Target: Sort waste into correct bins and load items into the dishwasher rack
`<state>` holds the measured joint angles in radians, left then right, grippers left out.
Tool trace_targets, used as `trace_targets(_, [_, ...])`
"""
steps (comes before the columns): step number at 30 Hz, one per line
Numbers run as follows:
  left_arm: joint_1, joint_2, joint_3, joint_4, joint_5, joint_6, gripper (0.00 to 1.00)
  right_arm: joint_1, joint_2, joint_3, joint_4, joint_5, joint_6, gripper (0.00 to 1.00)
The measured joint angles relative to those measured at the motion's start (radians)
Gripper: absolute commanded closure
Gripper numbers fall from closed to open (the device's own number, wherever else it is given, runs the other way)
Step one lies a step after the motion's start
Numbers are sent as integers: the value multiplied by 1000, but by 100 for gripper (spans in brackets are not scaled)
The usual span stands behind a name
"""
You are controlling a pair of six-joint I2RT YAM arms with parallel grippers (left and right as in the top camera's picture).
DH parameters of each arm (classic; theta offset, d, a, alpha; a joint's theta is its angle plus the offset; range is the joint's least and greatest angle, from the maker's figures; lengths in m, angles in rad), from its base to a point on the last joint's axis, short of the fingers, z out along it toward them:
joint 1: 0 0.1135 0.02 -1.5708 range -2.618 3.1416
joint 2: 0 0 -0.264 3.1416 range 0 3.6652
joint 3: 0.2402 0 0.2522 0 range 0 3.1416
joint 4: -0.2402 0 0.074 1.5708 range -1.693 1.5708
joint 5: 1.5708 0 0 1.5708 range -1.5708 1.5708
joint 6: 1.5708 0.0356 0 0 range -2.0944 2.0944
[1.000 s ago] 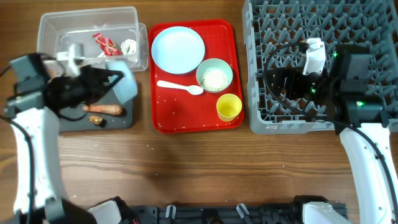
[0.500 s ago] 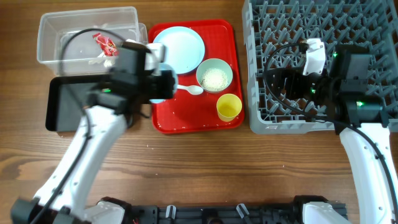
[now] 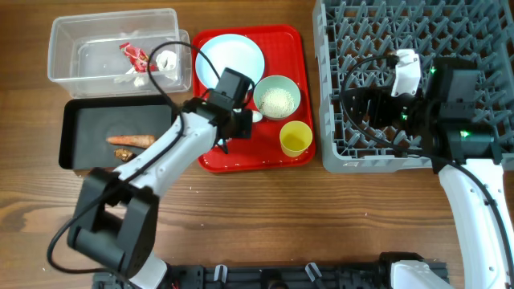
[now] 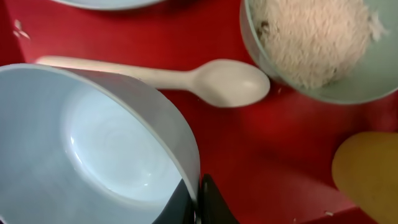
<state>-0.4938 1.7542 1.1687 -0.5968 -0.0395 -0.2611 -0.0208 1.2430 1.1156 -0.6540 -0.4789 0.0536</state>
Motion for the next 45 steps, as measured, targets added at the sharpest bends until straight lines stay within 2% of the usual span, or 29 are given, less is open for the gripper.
trace_targets(4, [-31, 2, 0, -5, 20, 0, 96, 0, 0, 0, 15, 0, 29, 0])
trace_targets(6, [-44, 2, 0, -6, 27, 0, 92, 0, 0, 0, 22, 0, 37, 0])
trace_targets(7, [-51, 2, 0, -5, 31, 0, 86, 0, 0, 0, 26, 0, 40, 0])
trace_targets(10, [-57, 2, 0, -6, 40, 0, 53, 0, 0, 0, 48, -6, 47, 1])
trace_targets(11, [-57, 2, 0, -8, 41, 0, 48, 0, 0, 0, 63, -14, 48, 1])
trace_targets(17, [-54, 2, 0, -17, 42, -14, 28, 0, 0, 2, 133, -58, 62, 2])
trace_targets(20, [-50, 2, 2, -33, 42, -13, 22, 12, 2, 23, 133, -63, 63, 2])
trace_targets(24, [-42, -2, 52, -46, 45, -14, 20, 47, 3, 92, 100, -43, 63, 2])
trace_targets(29, [-35, -27, 181, -34, 45, -14, 23, 81, 3, 211, 58, 31, 63, 2])
trace_targets(37, [-31, -42, 265, 93, 45, 20, 27, -4, 3, 292, 6, 90, 112, 2])
trace_targets(41, [-31, 26, 314, 149, 45, 43, 28, -37, 3, 294, -80, 108, 119, 1])
trace_targets(45, [-46, 166, 409, 152, 45, 85, 31, -65, 3, 294, -155, 138, 120, 1])
